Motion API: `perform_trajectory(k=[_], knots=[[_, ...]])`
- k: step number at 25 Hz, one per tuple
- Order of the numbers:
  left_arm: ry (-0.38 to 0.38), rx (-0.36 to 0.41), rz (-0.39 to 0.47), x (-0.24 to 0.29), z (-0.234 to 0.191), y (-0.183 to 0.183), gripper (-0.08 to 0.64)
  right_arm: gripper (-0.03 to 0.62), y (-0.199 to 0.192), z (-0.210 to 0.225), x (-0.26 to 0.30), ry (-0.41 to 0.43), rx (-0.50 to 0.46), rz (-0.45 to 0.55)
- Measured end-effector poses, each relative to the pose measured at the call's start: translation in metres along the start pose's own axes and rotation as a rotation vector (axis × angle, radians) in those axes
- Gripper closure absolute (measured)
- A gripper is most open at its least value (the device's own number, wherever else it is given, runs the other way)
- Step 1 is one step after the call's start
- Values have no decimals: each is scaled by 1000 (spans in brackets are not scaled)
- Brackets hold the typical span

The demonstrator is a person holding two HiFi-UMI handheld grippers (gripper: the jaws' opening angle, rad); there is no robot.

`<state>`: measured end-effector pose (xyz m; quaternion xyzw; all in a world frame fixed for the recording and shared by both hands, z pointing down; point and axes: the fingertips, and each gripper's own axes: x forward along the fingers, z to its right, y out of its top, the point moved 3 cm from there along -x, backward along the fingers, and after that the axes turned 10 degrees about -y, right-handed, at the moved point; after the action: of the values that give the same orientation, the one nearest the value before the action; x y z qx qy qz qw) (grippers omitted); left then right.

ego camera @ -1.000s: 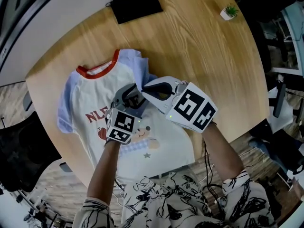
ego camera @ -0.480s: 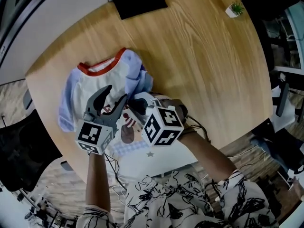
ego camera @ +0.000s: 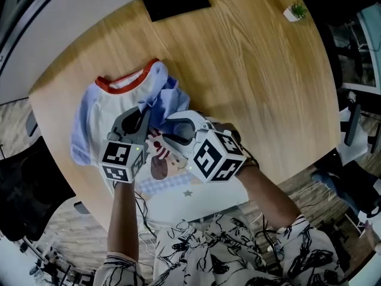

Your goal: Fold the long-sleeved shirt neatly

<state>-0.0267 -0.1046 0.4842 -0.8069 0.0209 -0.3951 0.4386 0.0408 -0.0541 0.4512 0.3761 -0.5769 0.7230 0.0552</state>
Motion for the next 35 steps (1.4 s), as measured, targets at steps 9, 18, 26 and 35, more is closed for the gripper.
perform_trajectory(k=[9, 18, 26, 35], knots=[[52, -43, -34, -12, -16, -21, 541, 379, -8, 98, -9, -59, -191, 0], [46, -33, -33, -8, -17, -23, 541, 382, -18, 107, 35, 145, -721, -231], [44, -6, -17, -10, -13, -14, 541, 574, -7, 107, 28, 133, -814, -212], [-75, 31, 135, -2, 24, 40, 480, 575, 22, 138, -60, 13, -578, -107]])
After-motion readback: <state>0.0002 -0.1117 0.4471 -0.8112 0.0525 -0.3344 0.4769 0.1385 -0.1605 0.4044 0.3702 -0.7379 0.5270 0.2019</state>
